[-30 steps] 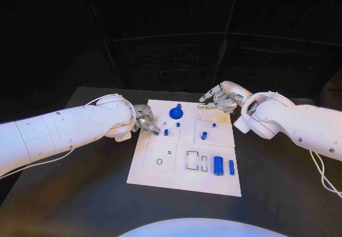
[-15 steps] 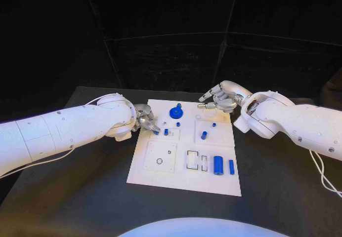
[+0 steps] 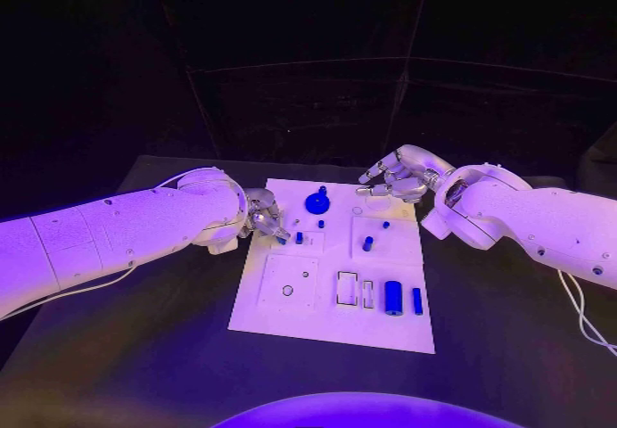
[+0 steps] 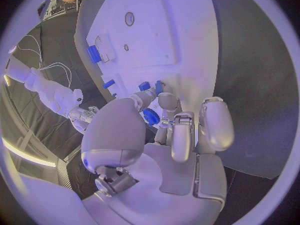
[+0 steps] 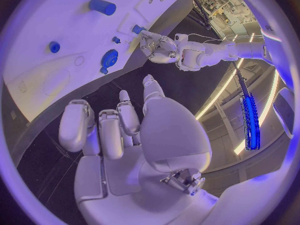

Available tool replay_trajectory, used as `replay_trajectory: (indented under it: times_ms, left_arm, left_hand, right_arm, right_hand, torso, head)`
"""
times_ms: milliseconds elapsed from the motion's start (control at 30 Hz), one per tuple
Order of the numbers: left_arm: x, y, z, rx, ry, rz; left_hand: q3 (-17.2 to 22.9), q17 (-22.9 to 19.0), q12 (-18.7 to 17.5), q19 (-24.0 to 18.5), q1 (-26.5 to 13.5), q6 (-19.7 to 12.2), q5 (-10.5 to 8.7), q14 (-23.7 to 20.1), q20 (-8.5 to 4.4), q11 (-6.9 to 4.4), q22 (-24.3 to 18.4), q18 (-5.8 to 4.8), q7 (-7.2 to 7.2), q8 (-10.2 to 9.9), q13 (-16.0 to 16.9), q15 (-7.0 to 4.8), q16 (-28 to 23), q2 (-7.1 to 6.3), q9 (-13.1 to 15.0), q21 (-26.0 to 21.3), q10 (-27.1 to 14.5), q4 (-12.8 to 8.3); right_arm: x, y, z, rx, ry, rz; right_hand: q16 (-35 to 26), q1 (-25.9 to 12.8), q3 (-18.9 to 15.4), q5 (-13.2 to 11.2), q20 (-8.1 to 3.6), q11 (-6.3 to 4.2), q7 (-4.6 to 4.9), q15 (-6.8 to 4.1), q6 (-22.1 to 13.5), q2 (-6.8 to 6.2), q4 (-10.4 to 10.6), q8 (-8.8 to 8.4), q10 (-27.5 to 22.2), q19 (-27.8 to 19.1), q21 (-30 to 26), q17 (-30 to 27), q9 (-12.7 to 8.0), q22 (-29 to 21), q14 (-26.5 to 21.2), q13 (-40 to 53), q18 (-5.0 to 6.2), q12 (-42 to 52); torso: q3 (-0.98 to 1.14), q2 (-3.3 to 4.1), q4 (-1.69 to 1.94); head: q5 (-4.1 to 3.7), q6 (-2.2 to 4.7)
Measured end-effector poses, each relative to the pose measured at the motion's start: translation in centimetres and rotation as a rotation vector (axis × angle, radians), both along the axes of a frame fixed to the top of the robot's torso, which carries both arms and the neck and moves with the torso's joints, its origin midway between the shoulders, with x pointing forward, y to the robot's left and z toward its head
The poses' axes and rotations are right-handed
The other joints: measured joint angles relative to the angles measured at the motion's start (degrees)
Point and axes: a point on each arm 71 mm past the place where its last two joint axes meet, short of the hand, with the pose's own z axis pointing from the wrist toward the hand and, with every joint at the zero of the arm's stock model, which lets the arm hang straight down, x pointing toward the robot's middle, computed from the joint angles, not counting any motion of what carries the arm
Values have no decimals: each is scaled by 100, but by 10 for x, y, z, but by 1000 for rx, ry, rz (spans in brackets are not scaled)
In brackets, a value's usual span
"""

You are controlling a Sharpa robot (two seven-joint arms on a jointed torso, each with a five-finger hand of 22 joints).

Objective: Assemble the parts on the task board

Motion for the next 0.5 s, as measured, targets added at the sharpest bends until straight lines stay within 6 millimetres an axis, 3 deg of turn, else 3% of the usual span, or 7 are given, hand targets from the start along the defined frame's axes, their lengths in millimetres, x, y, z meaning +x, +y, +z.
replay_trajectory:
  times_ms: [233, 500]
  left_arm:
    - [1, 0, 0, 6, 4, 3]
    - [1, 0, 0, 7, 1, 8]
  left_hand:
    - [7, 0, 29, 0, -91, 34, 0, -22, 0, -4, 26, 0, -31, 10, 28, -22, 0, -57, -19, 0, 37, -54]
    - [48, 0, 64, 16, -152, 65, -4, -1, -16, -36, 57, -1, -60, 10, 71, -42, 0, -22, -34, 25, 69, -94]
  right_arm:
    - [0, 0, 0, 0, 0, 0]
    - [0, 0, 0, 0, 0, 0]
  right_hand:
    - [0, 0, 0, 0, 0, 0, 0, 0, 0, 0, 0, 0, 0, 0, 0, 0, 0, 0, 0, 0, 0, 0]
    - [-22, 0, 0, 0, 0, 0, 0, 0, 0, 0, 0, 0, 0, 0, 0, 0, -1, -9, 0, 0, 0, 0]
  torso:
    - [1, 0, 0]
    - [2, 0, 0]
  head:
    - [4, -4]
    - [-2, 7]
